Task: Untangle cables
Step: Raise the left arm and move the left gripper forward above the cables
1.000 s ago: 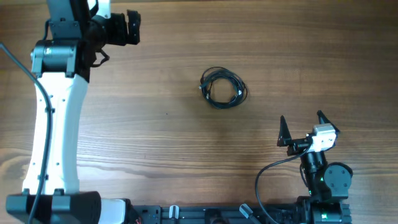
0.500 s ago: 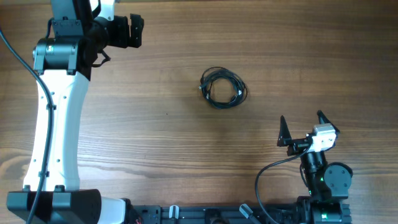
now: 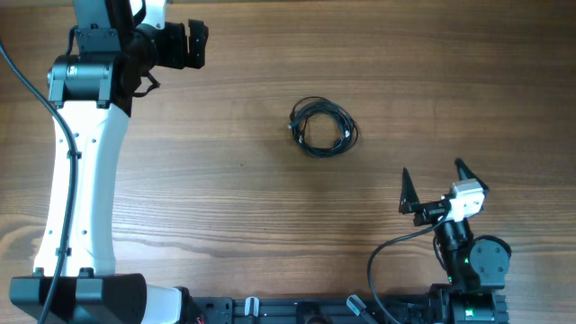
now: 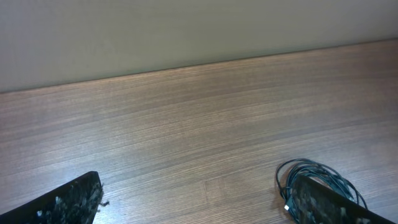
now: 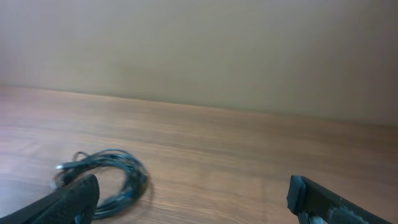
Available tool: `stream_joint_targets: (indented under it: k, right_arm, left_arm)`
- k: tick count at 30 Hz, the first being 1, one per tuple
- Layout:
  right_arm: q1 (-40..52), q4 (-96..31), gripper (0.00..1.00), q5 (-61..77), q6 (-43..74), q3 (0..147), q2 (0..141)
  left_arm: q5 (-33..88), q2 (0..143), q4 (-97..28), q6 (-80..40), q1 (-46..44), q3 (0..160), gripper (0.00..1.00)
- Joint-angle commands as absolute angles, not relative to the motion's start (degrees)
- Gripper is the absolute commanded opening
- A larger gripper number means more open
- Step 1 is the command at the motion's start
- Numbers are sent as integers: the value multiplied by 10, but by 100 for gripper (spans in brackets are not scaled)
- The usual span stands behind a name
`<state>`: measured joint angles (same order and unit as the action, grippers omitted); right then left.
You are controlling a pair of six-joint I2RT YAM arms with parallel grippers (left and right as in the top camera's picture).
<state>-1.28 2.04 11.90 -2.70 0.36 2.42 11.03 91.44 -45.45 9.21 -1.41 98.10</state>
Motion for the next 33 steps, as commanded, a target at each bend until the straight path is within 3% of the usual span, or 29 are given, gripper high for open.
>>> stream_joint_targets:
  k: [1,9,19,25,33]
  right_arm:
    - [-11,35,100,181,-28,3,27]
    - [-11,77,100,159,96,24,27]
    - [-11,-102,100,115,103,246,41]
    - [-11,-157,100,112,84,406,137]
    - [-11,-255,100,121,46,632,374]
  left_arm:
    - [120,912,-453,103,-10,990,100]
    - [120,912,-460,103,-10,990,99]
    - [120,912,-466,103,-10,990,100]
    - [120,912,-466,103,-10,990,100]
    - [120,912,-468,103,-10,990,100]
